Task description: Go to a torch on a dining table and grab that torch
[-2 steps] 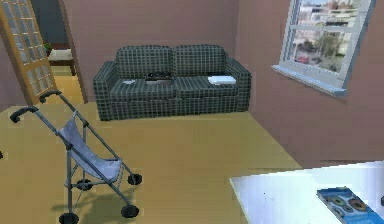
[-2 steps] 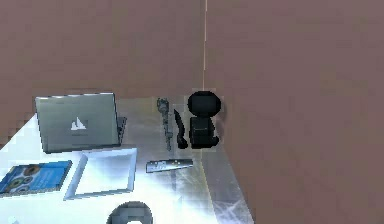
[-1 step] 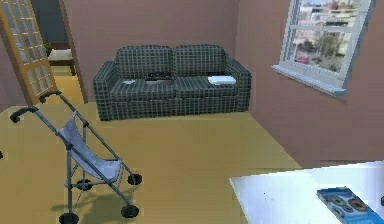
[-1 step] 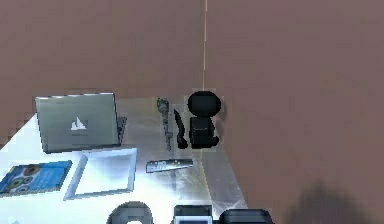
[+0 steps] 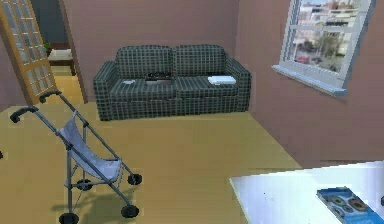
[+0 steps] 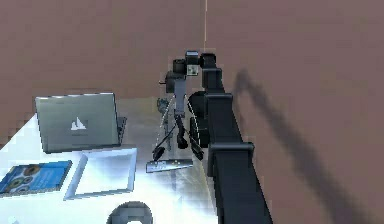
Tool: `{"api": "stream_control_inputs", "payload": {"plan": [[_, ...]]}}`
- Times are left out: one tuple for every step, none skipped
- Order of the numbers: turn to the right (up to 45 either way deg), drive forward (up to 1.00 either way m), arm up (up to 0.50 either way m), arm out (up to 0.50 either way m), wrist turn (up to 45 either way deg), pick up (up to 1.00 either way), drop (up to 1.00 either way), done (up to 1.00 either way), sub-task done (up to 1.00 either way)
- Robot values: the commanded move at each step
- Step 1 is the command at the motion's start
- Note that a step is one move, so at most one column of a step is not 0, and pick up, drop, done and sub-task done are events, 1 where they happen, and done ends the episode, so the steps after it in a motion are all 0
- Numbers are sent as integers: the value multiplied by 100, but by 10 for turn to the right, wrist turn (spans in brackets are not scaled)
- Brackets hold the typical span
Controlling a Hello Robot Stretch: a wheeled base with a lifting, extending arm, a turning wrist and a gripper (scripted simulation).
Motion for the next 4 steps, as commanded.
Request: {"api": "stream_control_inputs", "payload": {"plan": [[0,0,0,0,450,0,0,0,0],[0,0,0,0,450,0,0,0,0],[0,0,0,0,450,0,0,0,0],[0,0,0,0,210,0,0,0,0]]}}
